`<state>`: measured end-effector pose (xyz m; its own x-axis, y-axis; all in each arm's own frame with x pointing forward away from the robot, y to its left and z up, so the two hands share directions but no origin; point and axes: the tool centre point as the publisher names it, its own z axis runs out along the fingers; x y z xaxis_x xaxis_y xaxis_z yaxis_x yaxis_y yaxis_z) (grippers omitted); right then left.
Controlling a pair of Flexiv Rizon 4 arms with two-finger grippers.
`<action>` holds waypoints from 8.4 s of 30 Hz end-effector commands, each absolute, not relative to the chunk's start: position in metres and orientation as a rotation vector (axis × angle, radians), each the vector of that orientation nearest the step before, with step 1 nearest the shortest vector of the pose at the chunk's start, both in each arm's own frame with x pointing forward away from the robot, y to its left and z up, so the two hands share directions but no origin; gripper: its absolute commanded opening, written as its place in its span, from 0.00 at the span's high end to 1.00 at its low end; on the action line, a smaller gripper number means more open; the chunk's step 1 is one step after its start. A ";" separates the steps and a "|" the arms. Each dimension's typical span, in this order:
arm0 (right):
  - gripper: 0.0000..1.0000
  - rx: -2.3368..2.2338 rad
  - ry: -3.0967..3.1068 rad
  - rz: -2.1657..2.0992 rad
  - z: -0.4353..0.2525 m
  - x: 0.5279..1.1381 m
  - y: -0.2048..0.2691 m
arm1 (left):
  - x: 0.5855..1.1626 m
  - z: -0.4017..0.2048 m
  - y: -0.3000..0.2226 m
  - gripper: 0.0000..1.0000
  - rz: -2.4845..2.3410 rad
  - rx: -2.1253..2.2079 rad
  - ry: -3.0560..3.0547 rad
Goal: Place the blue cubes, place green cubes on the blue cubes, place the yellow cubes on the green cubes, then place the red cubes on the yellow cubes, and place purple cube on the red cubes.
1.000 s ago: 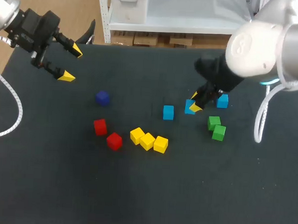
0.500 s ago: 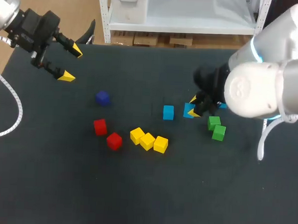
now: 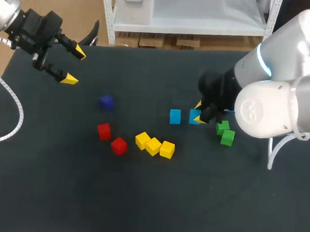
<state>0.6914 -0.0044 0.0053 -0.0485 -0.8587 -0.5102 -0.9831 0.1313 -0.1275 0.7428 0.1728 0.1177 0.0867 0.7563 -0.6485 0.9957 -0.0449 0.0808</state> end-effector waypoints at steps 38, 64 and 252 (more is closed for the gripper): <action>1.00 -1.847 1.902 0.364 -0.001 0.696 0.004 | 0.743 0.117 0.173 0.00 -0.606 1.856 1.715; 0.96 -1.849 1.912 0.370 -0.006 0.702 0.005 | 0.743 0.117 0.173 0.00 -0.606 1.856 1.715; 1.00 -1.832 1.901 0.561 0.013 0.526 0.015 | 0.743 0.117 0.173 0.00 -0.606 1.856 1.715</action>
